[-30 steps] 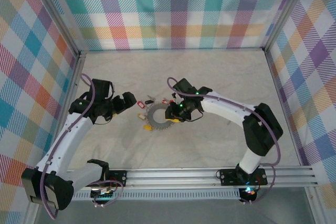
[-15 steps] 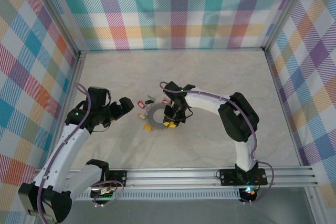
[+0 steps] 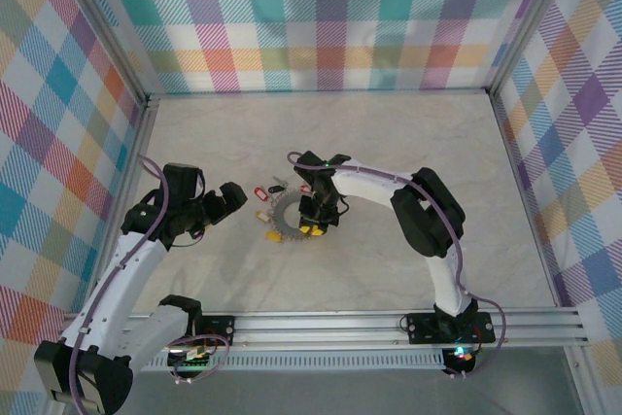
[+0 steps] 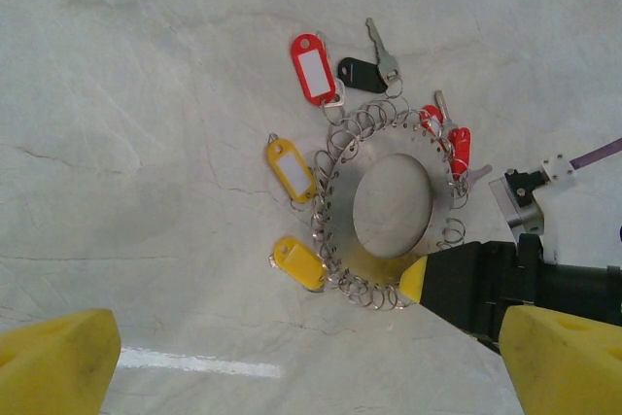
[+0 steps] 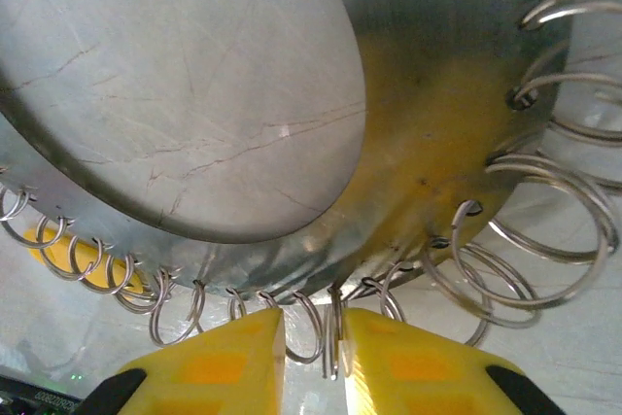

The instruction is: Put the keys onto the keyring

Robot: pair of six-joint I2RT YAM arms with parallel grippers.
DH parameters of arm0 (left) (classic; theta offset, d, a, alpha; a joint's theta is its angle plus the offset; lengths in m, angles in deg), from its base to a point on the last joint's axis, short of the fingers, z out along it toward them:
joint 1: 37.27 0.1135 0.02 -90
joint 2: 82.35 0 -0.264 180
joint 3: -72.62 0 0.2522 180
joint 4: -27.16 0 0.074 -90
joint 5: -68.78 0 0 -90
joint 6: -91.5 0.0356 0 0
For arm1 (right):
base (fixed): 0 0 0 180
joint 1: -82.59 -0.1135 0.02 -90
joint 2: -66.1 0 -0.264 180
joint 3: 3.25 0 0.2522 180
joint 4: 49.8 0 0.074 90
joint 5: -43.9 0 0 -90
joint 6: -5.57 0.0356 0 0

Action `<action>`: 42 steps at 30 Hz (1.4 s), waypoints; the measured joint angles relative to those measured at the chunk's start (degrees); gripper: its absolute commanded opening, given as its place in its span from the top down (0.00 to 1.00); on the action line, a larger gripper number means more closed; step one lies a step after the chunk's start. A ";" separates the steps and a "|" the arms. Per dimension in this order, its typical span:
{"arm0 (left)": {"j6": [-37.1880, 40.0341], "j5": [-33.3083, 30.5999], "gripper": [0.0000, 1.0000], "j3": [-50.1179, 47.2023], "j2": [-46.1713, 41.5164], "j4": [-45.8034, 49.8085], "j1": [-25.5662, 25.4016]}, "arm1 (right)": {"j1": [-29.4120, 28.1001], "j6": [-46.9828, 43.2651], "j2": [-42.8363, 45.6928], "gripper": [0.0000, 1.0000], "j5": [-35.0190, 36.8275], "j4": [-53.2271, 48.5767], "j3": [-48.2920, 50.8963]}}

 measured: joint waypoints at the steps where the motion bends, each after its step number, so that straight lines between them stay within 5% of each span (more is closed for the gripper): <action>1: 0.00 -0.02 0.00 0.02 0.00 0.00 0.00 | 0.00 0.00 -0.02 0.78 0.00 0.02 0.00; 28: 0.00 -0.04 0.00 -0.63 -0.74 -0.50 0.00 | -1.20 -1.62 -0.55 1.00 4.11 -1.14 -1.38; 35: 0.44 1.55 0.00 -2.49 -6.62 -8.57 0.00 | -2.03 -10.23 10.71 1.00 11.43 3.17 2.60; 42: 4.87 6.69 0.00 -2.75 -2.95 -18.08 -1.68 | -1.99 -30.99 29.22 1.00 16.39 13.60 16.55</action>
